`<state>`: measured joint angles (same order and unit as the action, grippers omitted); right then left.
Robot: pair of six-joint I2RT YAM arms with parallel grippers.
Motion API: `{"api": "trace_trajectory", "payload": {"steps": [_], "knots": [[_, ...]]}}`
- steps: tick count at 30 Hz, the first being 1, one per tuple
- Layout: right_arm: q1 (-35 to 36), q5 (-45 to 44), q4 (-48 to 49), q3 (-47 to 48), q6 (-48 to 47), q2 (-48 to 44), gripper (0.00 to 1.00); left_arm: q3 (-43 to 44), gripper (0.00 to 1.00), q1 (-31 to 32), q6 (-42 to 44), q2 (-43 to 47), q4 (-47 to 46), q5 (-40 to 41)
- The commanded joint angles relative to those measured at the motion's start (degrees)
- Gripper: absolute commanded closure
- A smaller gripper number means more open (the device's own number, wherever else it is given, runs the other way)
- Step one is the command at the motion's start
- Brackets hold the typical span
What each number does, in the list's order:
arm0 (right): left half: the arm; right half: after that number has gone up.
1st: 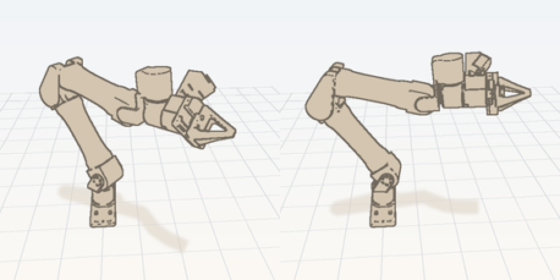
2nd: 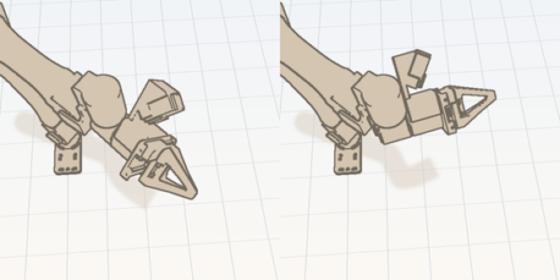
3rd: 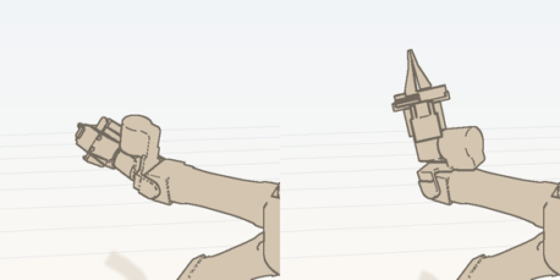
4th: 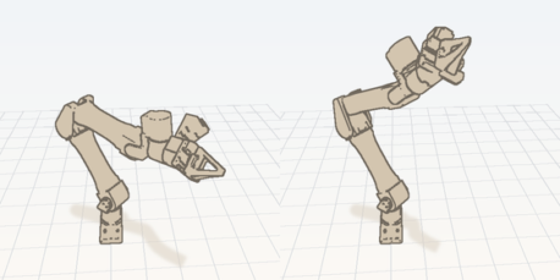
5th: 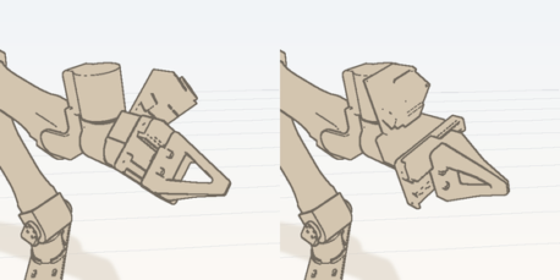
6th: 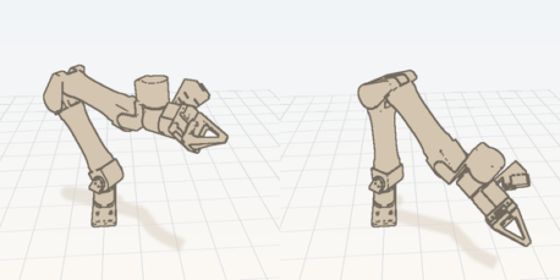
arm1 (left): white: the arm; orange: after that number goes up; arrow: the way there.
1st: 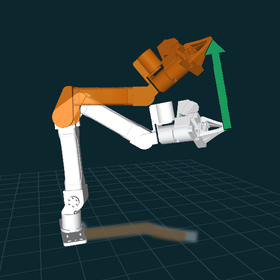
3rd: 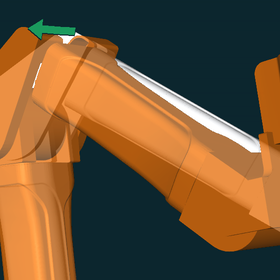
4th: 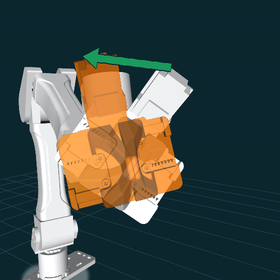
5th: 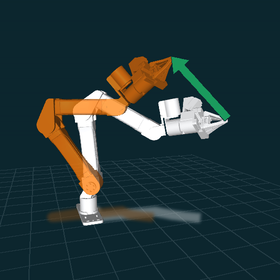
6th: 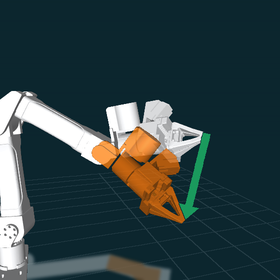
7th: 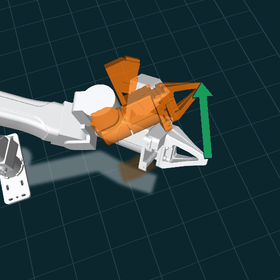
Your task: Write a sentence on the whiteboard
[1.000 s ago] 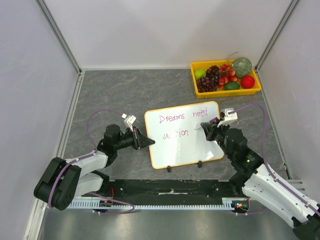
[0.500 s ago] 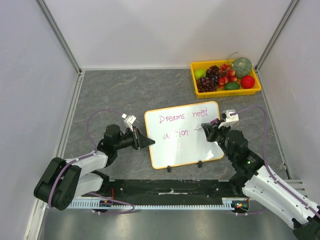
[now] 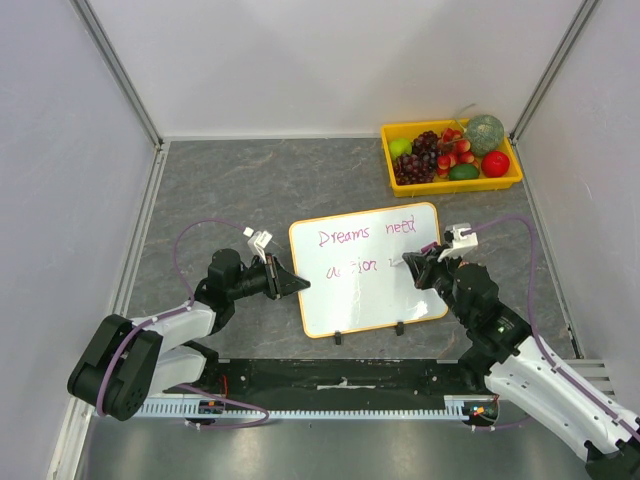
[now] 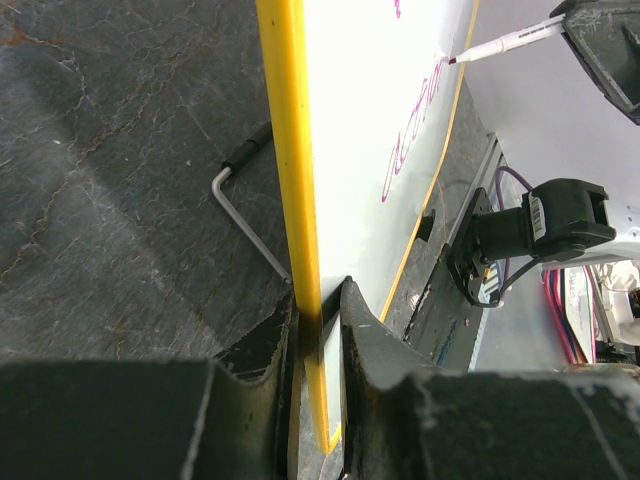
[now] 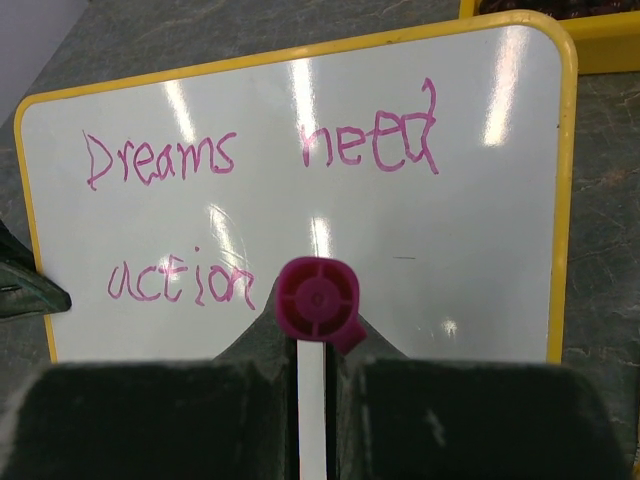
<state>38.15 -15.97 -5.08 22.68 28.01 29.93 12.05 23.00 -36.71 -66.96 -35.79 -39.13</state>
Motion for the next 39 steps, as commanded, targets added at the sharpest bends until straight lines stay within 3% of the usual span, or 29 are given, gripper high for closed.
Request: {"api": "trace_trajectory", "payload": {"steps": [1, 22, 39], "knots": [[0.3, 1.2, -2.0, -1.2, 0.6, -0.9, 1.0, 0.3, 0.98, 0.2, 5.7, -0.9, 3.4, 4.9], [0.3, -3.2, 3.4, 3.2, -0.6, 4.1, 1.0, 0.2, 0.98, 0.2, 5.7, -0.6, 3.4, 4.8], [0.3, -6.8, 0.7, 4.7, -1.3, 3.8, 1.0, 0.3, 0.98, 0.1, 5.6, -0.6, 3.5, 4.8]]}}
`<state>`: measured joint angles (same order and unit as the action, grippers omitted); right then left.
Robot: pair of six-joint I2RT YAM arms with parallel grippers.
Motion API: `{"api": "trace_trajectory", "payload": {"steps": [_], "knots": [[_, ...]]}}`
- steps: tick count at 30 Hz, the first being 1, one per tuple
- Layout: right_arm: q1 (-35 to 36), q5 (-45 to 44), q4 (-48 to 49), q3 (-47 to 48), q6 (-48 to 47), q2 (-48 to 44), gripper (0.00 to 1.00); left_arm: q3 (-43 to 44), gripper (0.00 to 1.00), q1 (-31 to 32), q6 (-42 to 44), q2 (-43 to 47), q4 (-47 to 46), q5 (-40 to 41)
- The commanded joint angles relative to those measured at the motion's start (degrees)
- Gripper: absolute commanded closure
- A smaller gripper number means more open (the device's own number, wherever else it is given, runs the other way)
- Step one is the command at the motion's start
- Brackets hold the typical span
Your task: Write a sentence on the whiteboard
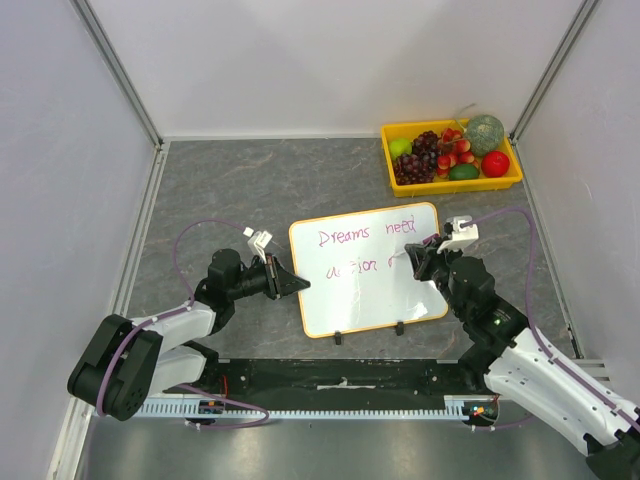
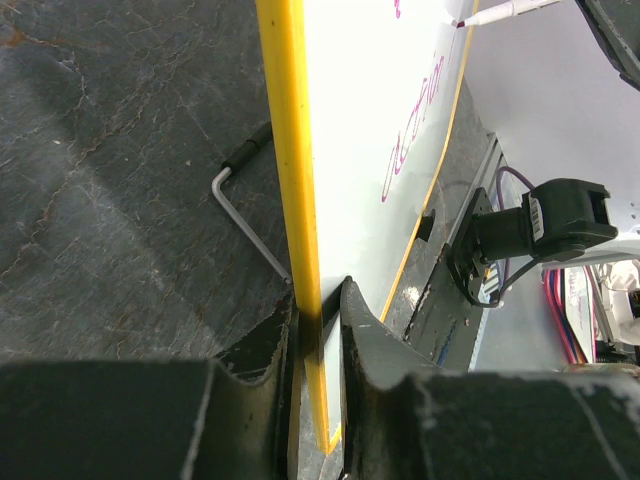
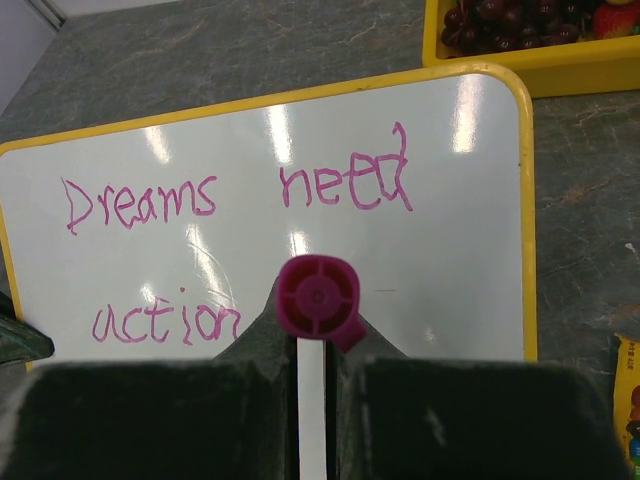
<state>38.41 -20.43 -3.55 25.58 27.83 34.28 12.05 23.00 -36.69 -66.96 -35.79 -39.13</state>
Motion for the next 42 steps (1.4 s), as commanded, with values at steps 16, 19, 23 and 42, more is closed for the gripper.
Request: {"api": "trace_trajectory", "payload": {"steps": [16, 19, 23, 42], "knots": [[-0.1, -0.2, -4.6, -1.5, -0.4, -3.2, 1.0, 0.3, 0.98, 0.2, 5.7, -1.0, 3.4, 4.8], [-0.1, 0.0, -5.2, -1.9, -0.3, -4.0, 1.0, 0.3, 0.98, 0.1, 5.7, -0.9, 3.4, 4.8], [-0.1, 0.2, -5.8, -1.5, 0.0, -4.6, 1.0, 0.3, 0.98, 0.1, 5.7, -0.9, 3.4, 4.8], [0.0, -2.7, -4.3, 4.8, -1.0, -1.4, 1.0, 0.3, 0.98, 0.2, 5.7, -0.8, 3.4, 4.8]]}}
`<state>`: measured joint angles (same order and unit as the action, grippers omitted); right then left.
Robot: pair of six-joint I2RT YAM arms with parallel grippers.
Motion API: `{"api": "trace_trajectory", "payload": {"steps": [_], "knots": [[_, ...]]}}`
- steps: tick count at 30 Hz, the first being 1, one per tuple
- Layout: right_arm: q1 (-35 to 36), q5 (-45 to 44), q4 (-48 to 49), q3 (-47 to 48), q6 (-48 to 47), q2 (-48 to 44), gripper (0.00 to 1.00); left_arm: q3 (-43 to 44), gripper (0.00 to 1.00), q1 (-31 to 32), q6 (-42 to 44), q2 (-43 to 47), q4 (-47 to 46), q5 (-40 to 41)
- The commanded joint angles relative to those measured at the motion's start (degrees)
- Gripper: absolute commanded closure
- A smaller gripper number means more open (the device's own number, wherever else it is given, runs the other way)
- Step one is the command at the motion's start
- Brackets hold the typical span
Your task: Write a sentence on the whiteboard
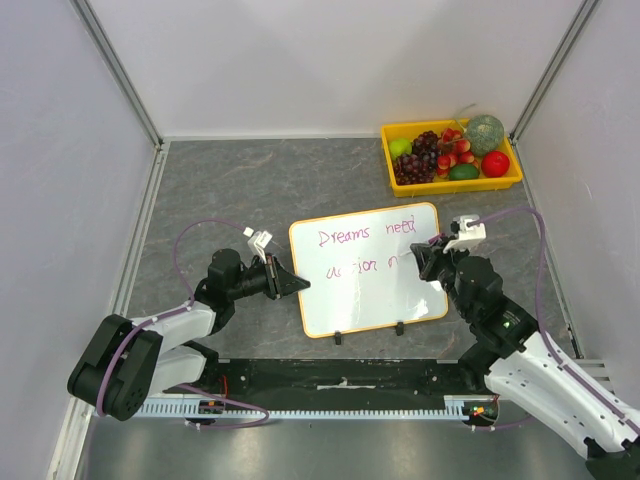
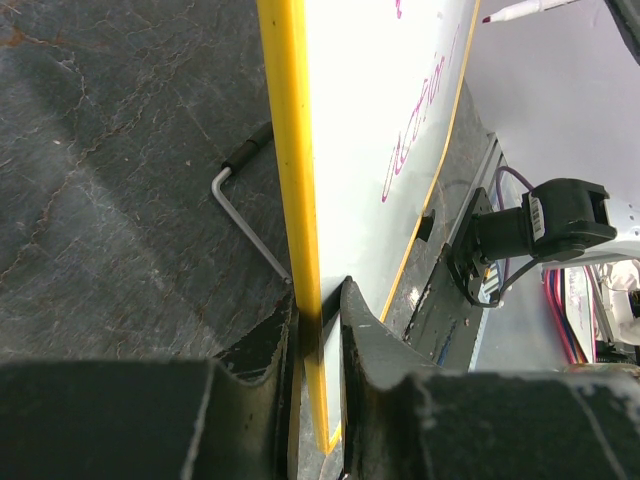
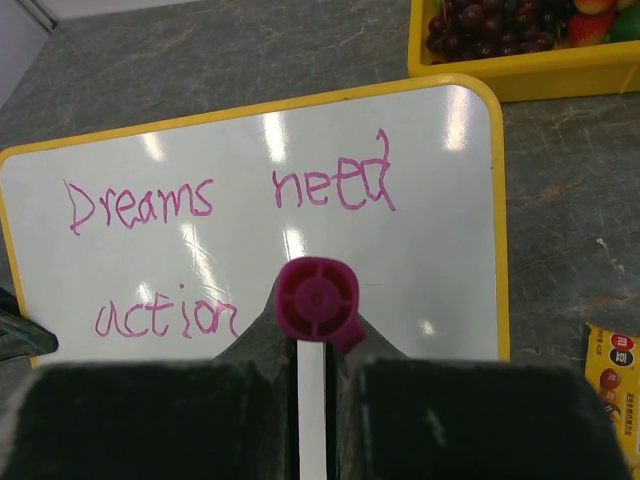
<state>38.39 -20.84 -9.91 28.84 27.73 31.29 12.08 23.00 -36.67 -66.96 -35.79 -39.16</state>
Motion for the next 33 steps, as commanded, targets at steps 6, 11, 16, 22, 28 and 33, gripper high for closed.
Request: {"api": "trace_trajectory", "payload": {"steps": [6, 11, 16, 22, 28, 33], "knots": [[-0.2, -3.5, 3.1, -0.3, -0.9, 4.0, 1.0, 0.2, 0.98, 0.2, 5.6, -0.8, 3.4, 4.8], [-0.2, -3.5, 3.1, -1.6, -0.9, 3.3, 1.0, 0.3, 0.98, 0.2, 5.6, -1.0, 3.4, 4.8], [-0.1, -1.9, 2.4, -2.4, -1.1, 2.6, 1.0, 0.3, 0.98, 0.2, 5.6, -1.0, 3.4, 4.8], [0.0, -1.0, 0.3, -3.2, -1.1, 1.7, 1.0, 0.3, 0.98, 0.2, 5.6, -1.0, 3.4, 4.8], [-0.1, -1.7, -2.0, -3.6, -1.1, -0.2, 1.0, 0.2, 0.98, 0.1, 5.6, -0.8, 3.4, 4.7], [0.0, -2.5, -2.4, -3.7, -1.2, -0.6, 1.0, 0.2, 0.98, 0.1, 5.6, -0.8, 3.4, 4.8]]}}
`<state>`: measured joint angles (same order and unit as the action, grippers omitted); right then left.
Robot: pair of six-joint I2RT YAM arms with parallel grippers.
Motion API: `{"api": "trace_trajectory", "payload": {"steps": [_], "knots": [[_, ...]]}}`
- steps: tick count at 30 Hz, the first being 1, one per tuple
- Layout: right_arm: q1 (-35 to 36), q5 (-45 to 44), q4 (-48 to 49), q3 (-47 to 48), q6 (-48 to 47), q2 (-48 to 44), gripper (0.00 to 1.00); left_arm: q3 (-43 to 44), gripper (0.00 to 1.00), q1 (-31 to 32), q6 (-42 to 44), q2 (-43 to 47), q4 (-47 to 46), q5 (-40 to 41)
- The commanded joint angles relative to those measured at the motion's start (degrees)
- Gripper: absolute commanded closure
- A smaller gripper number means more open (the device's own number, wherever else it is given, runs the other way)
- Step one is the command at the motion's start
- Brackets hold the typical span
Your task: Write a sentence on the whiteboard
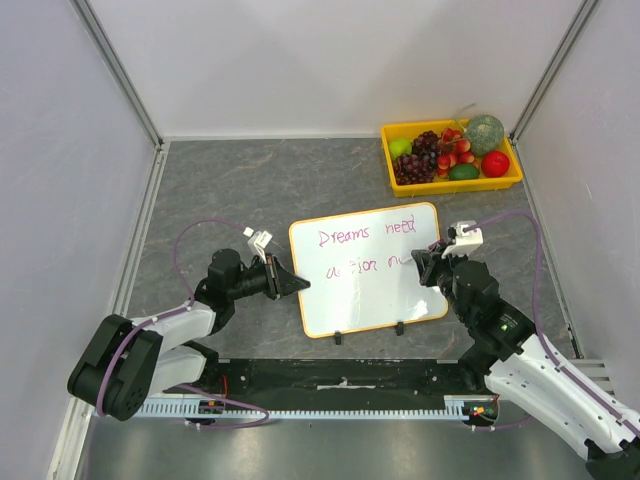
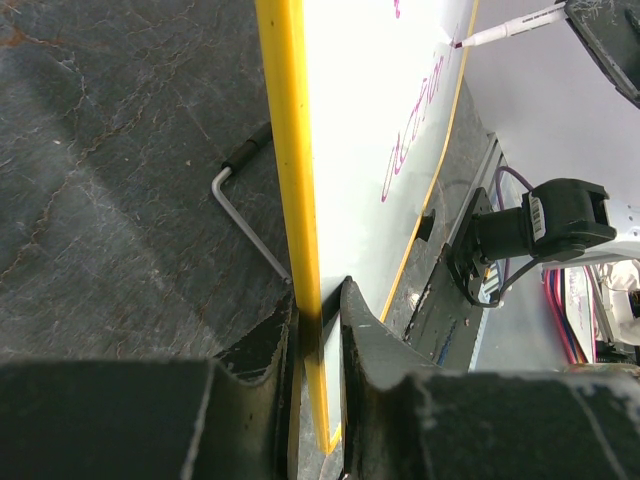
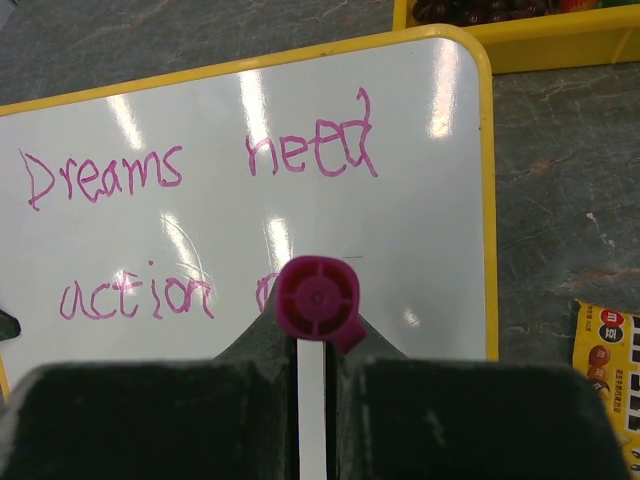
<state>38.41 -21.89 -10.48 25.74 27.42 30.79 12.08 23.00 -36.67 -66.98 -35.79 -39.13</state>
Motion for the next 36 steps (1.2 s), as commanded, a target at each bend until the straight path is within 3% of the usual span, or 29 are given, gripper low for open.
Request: {"api": "trace_trajectory", "payload": {"steps": [1, 16, 29, 36], "knots": [[-0.2, -1.9, -1.8, -0.5, -1.0, -0.1, 1.0, 0.2, 0.98, 0.1, 5.6, -0.9, 3.4, 4.8], [0.0, -6.1, 2.6, 3.9, -1.2, 3.7, 1.0, 0.2, 0.98, 0.1, 5.6, -0.8, 3.4, 4.8], [-0.1, -1.4, 3.5, 4.3, -1.0, 6.4, 1.0, 0.3, 0.98, 0.2, 5.6, -0.9, 3.4, 4.8], [-0.1, 0.9, 2.0, 2.1, 0.4, 3.5, 1.0, 0.3, 0.98, 0.1, 5.7, -1.0, 3.4, 4.8]]}}
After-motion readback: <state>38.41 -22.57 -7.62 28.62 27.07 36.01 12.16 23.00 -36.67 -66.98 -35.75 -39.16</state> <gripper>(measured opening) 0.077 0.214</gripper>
